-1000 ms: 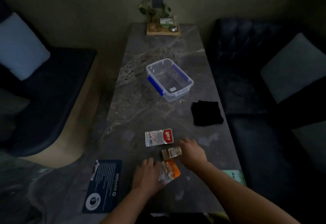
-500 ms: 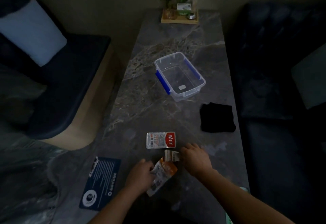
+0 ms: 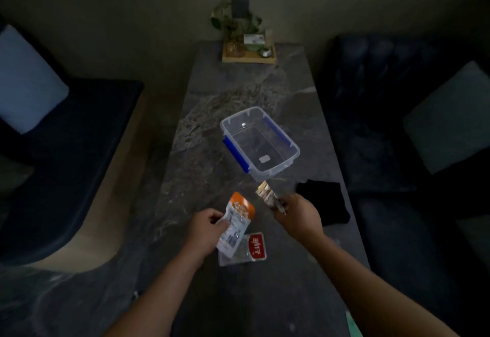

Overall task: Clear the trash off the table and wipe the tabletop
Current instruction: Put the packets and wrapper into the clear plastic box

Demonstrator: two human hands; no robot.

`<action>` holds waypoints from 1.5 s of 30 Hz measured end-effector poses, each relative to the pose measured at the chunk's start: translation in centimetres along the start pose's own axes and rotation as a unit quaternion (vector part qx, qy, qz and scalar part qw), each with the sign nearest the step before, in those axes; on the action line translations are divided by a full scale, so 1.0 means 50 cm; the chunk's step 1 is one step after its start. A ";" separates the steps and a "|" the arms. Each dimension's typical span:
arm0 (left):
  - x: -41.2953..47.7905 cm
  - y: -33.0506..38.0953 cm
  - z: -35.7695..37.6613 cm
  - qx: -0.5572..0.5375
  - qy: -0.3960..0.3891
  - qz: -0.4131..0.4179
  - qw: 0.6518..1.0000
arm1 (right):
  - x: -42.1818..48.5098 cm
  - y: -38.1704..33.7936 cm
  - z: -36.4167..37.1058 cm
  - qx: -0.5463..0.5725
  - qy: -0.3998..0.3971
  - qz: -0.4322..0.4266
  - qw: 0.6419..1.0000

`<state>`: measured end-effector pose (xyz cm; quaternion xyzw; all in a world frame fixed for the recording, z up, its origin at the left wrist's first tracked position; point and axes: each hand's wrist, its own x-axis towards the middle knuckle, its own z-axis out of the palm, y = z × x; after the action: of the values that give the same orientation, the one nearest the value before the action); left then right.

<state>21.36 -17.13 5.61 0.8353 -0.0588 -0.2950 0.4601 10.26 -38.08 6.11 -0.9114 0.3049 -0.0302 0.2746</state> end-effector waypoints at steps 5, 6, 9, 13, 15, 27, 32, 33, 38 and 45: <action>0.111 0.118 0.013 -0.143 0.035 -0.040 0.988 | 0.152 -0.048 -0.068 0.051 0.004 0.071 0.996; 0.135 0.138 0.020 -0.171 0.034 -0.051 0.983 | 0.183 -0.055 -0.075 0.051 0.001 0.077 0.996; 0.211 0.189 0.042 -0.211 0.044 -0.068 0.974 | 0.273 -0.065 -0.080 0.059 0.001 0.106 0.993; 0.306 0.237 0.062 -0.219 0.061 -0.075 0.971 | 0.375 -0.068 -0.067 0.032 -0.017 0.126 0.991; 0.352 0.251 0.072 -0.217 0.065 -0.082 0.971 | 0.421 -0.067 -0.054 0.015 -0.032 0.128 0.991; 0.415 0.215 0.112 -0.068 0.126 -0.001 0.990 | 0.402 -0.019 -0.021 0.084 0.013 0.076 0.993; 0.348 0.139 0.082 -0.048 0.113 0.012 0.992 | 0.256 0.006 -0.026 0.182 0.061 0.065 0.979; 0.334 0.116 0.071 -0.009 0.116 0.026 0.993 | 0.225 0.011 -0.021 0.184 0.061 0.057 0.979; 0.304 -0.007 -0.004 0.274 0.097 0.138 0.947 | 0.100 0.017 0.035 0.119 -0.101 -0.002 0.988; 0.324 -0.079 -0.027 0.444 0.016 0.104 0.890 | 0.009 -0.009 0.133 -0.113 -0.251 -0.146 0.950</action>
<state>34.67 -19.87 -4.15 0.9461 -0.2630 -0.1754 0.0704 12.37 -34.83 0.67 -0.9491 0.0915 0.1946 0.2303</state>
